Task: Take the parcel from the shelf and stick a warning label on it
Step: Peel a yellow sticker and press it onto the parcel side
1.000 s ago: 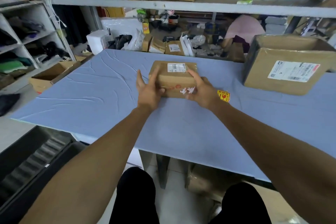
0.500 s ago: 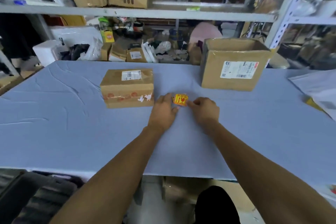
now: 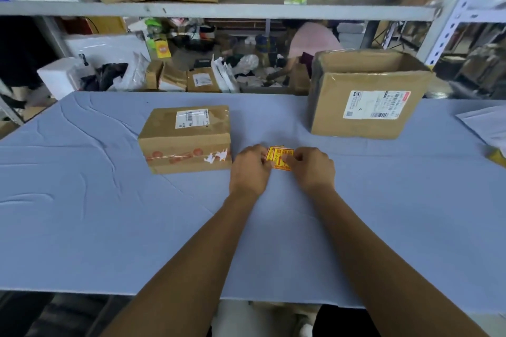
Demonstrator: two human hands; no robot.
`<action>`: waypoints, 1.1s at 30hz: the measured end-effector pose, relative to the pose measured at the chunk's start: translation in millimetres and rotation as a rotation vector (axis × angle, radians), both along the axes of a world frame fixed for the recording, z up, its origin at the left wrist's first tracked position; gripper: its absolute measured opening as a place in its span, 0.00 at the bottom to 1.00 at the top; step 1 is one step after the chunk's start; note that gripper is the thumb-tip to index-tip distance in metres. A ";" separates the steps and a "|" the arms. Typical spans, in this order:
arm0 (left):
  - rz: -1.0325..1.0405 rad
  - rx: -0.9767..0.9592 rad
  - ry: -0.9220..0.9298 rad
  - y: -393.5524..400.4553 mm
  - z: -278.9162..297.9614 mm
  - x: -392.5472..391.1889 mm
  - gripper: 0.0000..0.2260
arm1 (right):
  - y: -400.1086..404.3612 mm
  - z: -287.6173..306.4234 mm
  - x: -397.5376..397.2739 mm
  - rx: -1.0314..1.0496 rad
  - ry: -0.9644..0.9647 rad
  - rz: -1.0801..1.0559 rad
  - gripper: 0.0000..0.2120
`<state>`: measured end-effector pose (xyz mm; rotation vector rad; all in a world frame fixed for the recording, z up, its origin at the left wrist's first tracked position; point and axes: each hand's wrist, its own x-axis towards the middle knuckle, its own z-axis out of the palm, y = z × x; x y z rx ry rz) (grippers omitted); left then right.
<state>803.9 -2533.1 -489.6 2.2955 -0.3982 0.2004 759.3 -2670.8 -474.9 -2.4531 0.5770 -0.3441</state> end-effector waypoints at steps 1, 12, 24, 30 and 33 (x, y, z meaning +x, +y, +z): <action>0.005 -0.009 -0.002 0.6 -0.1 -1.4 0.08 | -0.1 -0.3 -1.7 0.017 -0.017 0.004 0.17; 0.020 -0.460 0.128 32.4 12.9 -48.5 0.08 | 20.6 9.4 -56.7 0.471 -0.340 0.093 0.08; 0.019 -0.483 0.121 102.3 8.6 -98.2 0.07 | 83.0 -2.2 -77.7 0.503 -0.288 0.394 0.03; 0.084 -0.469 0.068 101.7 7.3 -99.5 0.04 | 89.2 5.6 -78.3 0.495 -0.242 0.392 0.11; 0.295 -0.437 -0.053 103.7 9.2 -101.0 0.08 | 103.8 3.2 -77.6 0.597 -0.280 0.333 0.10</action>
